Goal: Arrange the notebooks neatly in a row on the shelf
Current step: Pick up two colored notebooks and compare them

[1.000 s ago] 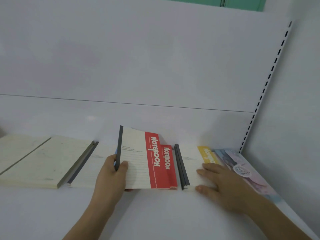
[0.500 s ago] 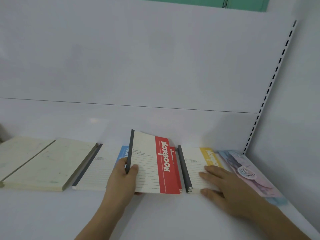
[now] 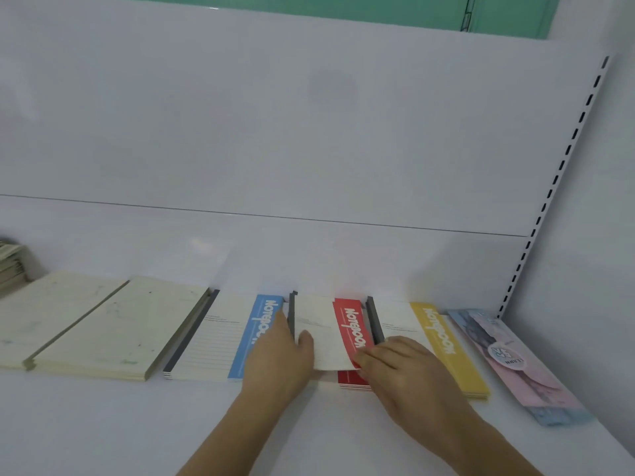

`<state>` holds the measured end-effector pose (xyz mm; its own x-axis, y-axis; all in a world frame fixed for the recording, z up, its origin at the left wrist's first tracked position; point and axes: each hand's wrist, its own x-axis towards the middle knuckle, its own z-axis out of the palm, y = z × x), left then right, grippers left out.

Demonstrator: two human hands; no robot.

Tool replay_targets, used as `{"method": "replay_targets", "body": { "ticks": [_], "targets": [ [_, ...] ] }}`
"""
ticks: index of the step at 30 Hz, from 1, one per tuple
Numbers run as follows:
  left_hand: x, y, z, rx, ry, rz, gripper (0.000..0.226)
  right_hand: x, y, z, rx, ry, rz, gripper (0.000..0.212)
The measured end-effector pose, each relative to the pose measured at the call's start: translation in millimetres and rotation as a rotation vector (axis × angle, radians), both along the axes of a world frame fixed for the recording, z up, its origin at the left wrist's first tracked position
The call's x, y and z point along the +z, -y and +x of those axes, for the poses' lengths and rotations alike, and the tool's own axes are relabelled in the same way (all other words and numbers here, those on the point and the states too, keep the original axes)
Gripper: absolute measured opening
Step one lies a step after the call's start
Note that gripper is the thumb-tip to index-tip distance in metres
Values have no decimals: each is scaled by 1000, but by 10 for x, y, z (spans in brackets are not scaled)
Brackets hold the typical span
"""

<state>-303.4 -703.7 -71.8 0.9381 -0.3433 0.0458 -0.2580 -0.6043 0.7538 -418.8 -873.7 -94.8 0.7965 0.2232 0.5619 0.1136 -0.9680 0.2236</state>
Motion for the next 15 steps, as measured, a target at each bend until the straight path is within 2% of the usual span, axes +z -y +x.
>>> {"method": "replay_targets", "body": {
  "ticks": [2, 5, 7, 10, 15],
  "targets": [
    [-1, -80, -14, 16, 276, 214, 42, -39, 7, 4, -8, 2, -29, 35],
    [13, -186, -43, 5, 452, 287, 38, -101, 27, 27, -13, 2, -25, 32],
    [-35, -253, -24, -67, 497, 405, 49, -147, 43, 48, -6, 7, -17, 31],
    [-88, -334, 9, -220, 450, 623, 67, -182, 29, 64, 1, -6, 2, 32],
    [-106, -421, 116, -312, 492, 600, 50, -266, 27, 126, -19, -42, 40, 33]
  ]
}}
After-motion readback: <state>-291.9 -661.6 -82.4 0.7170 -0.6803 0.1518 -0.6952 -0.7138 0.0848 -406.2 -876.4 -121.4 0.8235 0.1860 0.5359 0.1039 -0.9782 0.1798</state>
